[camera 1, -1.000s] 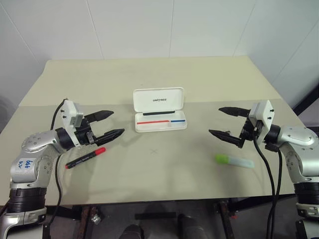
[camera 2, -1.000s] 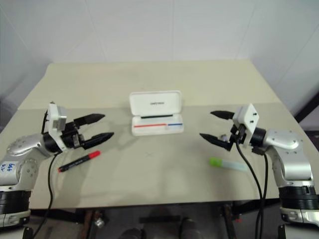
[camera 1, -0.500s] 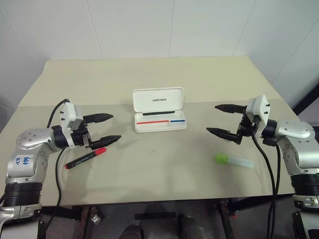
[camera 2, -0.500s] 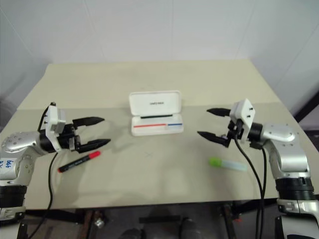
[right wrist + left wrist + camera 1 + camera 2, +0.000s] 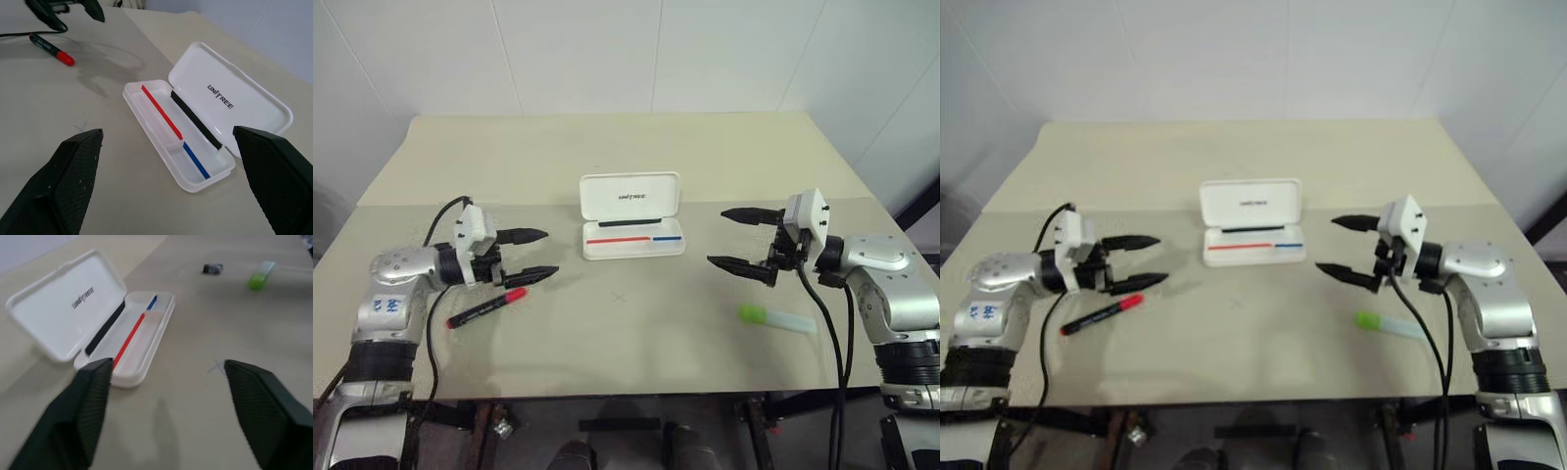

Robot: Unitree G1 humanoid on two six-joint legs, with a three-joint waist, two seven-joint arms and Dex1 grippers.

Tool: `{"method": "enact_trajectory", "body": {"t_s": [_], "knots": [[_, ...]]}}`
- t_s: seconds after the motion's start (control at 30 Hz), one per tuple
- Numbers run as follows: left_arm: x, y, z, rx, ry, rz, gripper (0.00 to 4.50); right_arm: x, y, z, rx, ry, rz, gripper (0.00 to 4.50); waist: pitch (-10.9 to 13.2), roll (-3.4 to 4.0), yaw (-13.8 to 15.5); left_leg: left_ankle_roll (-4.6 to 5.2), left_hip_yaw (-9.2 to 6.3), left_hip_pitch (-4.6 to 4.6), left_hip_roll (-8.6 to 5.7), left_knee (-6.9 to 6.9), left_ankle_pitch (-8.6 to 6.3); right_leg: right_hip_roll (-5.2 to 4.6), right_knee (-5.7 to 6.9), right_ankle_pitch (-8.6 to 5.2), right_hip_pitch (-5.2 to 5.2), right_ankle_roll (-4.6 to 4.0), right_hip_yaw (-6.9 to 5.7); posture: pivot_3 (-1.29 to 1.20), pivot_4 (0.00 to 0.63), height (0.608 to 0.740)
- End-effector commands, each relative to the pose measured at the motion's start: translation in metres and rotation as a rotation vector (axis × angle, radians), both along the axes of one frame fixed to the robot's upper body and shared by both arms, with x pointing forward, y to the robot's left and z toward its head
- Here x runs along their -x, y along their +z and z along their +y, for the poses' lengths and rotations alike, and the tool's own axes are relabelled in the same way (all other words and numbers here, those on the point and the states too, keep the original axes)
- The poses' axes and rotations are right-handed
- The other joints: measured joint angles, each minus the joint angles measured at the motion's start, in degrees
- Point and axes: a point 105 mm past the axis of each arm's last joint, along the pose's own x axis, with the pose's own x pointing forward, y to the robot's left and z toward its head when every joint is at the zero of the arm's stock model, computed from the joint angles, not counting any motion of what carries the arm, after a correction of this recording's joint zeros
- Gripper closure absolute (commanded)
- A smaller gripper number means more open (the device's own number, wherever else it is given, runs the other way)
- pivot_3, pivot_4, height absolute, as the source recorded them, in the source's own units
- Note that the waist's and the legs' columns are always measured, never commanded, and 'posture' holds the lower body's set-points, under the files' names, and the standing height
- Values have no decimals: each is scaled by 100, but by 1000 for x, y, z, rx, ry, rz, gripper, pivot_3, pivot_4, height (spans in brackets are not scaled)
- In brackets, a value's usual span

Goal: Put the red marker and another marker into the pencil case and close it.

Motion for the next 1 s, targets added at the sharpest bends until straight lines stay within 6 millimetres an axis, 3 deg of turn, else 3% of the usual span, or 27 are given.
{"method": "enact_trajectory", "body": {"t_s": [0.03, 0.07, 0.33, 0.67, 1.0], "knots": [[-12, 3, -10, -28, -20, -39, 1970, 8, 12, 1, -9, 10, -48, 0, 0, 0, -10, 0, 0, 0, 0, -1, 0, 0, 0, 0, 0, 0, 0, 0, 150, 740], [-16, 3, -14, -31, -18, -45, 2288, 8, 12, 2, -11, 10, -50, 0, 0, 0, -13, 0, 0, -1, 0, -2, 0, 1, 0, 0, -1, 0, 0, 0, 150, 740], [-34, -23, -32, -159, -25, -54, 2288, 15, 14, 8, -25, 9, -68, 0, 0, 0, -26, 0, 4, 0, 2, -5, 0, 3, 2, 0, -6, 0, 2, 0, 150, 740], [-52, -26, -45, -206, 3, -74, 2288, 20, 11, 6, -26, 1, -65, 0, 0, -1, -13, 1, 2, -4, 0, 0, 0, 2, 0, 2, -4, 4, 2, 0, 150, 740], [-60, -38, -53, -256, 3, -56, 2288, 27, 2, -15, -6, -29, -4, 0, 0, -1, -13, 1, 3, -4, -1, 3, 0, 2, 2, 3, -3, 5, 3, 0, 150, 740]]}}
